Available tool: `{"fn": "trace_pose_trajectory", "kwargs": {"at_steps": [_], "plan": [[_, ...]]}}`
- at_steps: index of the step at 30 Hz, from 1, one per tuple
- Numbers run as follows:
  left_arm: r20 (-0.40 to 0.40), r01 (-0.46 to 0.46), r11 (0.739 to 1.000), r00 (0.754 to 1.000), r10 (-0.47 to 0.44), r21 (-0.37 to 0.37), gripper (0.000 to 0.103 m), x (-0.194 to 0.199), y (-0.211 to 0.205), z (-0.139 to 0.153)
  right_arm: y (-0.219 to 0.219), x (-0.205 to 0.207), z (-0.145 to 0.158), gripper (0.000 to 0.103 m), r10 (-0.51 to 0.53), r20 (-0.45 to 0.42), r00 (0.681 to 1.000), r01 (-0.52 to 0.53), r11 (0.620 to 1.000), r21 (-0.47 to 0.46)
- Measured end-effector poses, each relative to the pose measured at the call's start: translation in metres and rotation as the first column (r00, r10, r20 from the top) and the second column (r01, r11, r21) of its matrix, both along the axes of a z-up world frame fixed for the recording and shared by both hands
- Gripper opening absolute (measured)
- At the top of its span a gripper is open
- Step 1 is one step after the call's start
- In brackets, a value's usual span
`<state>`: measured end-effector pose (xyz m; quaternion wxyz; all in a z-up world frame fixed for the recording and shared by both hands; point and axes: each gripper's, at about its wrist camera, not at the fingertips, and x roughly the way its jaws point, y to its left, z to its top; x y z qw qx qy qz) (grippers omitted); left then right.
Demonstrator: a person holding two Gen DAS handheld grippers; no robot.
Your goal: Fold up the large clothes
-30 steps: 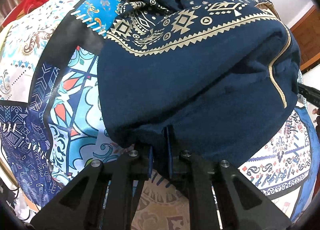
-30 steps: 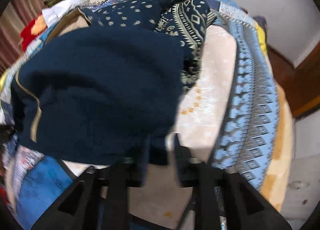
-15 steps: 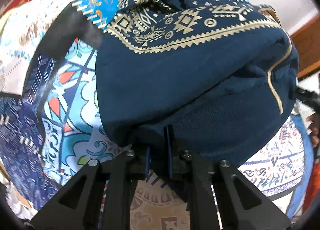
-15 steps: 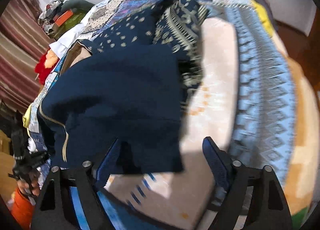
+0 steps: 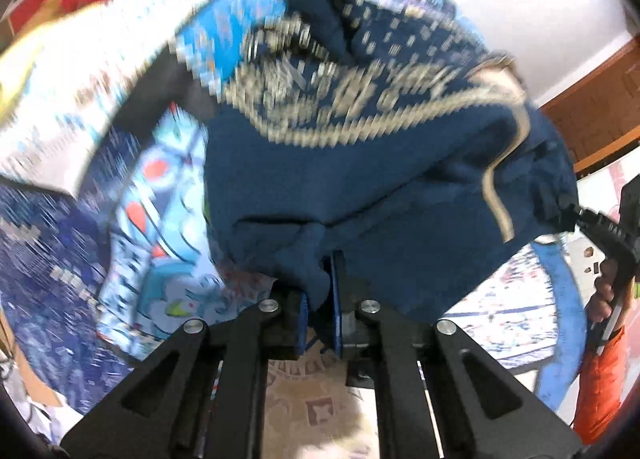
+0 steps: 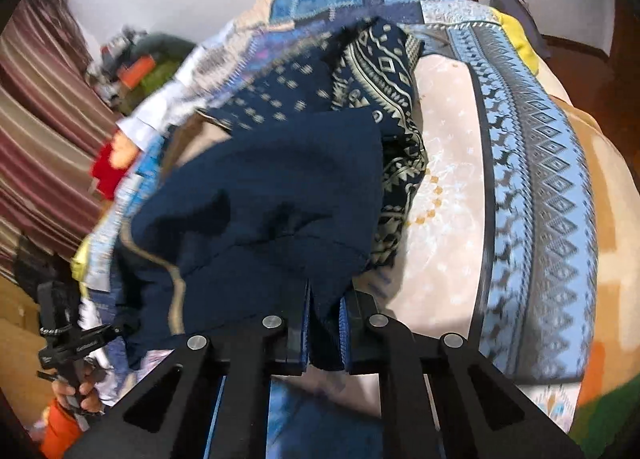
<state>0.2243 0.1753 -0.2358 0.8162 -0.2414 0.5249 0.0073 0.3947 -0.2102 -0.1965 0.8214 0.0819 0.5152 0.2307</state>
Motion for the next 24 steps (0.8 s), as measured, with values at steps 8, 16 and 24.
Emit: {"fn": "trace_pose_trajectory", "kwargs": {"at_steps": [8,16,24], "plan": [[0.199,0.005,0.998,0.980,-0.018,0.063,0.008,0.018,0.001,0.091,0.003,-0.030,0.065,0.007,0.041,0.129,0.991,-0.050,0.996,0.068],[0.309,-0.028,0.997,0.951,0.004,0.073,0.008,0.089,0.010,0.136,0.020,-0.002,0.124,0.004,0.016,0.276,0.961,-0.041,0.996,0.085],[0.226,-0.166,0.981,0.964,0.140,0.100,0.008,0.208,0.052,0.110,0.015,0.107,0.129,0.004,-0.179,0.286,0.942,0.168,0.984,0.060]]}}
